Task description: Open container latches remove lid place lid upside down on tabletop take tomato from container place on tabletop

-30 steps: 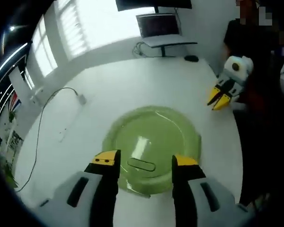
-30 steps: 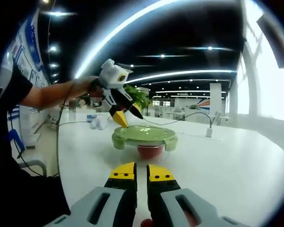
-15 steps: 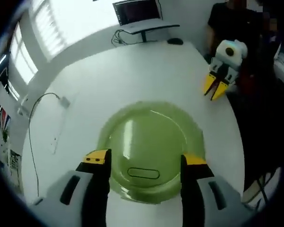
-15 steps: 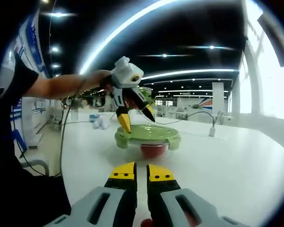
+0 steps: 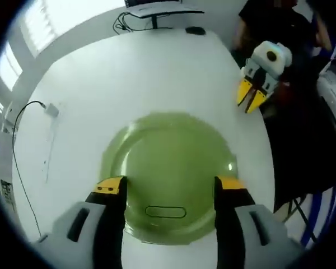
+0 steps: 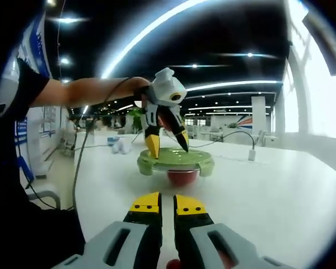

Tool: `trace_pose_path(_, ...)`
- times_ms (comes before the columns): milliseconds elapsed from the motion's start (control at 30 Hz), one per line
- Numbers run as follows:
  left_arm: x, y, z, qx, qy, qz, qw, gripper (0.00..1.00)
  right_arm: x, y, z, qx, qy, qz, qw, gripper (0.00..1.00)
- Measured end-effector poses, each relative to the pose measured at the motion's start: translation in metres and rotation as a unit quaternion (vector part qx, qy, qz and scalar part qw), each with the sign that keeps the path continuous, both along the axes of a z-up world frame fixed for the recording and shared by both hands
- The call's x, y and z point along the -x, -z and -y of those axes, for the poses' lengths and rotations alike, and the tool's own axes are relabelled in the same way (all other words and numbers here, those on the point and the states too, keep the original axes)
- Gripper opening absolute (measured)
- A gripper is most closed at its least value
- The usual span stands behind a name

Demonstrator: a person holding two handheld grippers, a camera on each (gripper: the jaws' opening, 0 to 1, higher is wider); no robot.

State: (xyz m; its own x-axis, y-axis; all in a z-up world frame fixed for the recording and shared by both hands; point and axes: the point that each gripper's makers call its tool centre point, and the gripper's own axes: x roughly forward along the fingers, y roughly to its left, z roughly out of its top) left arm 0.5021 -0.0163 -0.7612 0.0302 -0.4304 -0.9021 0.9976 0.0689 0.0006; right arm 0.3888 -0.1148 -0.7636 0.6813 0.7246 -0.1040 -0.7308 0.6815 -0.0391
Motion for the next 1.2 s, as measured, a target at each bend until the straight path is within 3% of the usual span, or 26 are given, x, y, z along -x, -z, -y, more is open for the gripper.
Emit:
trace_pose_path(100,0.001,0.002,-0.001,-0.023,0.032,0.004,0.9992,0.69,0.0,0.0,0.0,0.0,-0.001,0.001,1.0,0.03)
trace_pose_path(233,-0.002,0.001,-0.002,-0.057,0.016,-0.006,0.9983,0.72,0.0,0.0,0.0,-0.003,-0.002,0.0,1.0,0.03)
trace_pose_path(300,0.0,0.001,-0.005,-0.081,0.032,0.0,0.9962,0.71,0.0,0.0,0.0,-0.004,-0.002,0.0,1.0,0.03)
trace_pose_path(567,0.002,0.003,0.0,-0.14,0.033,-0.004,0.9895,0.71,0.0,0.002,0.003,-0.002,0.0,-0.005,1.0,0.03)
trace_pose_path(900,0.0,0.006,-0.001,-0.161,0.029,-0.002,0.9865,0.68,-0.001,0.0,-0.002,-0.001,0.006,0.001,1.0,0.03)
trace_pose_path(1200,0.004,0.009,-0.001,-0.181,0.032,0.001,0.983,0.66,-0.001,-0.006,-0.012,0.04,-0.002,0.052,0.9978,0.06)
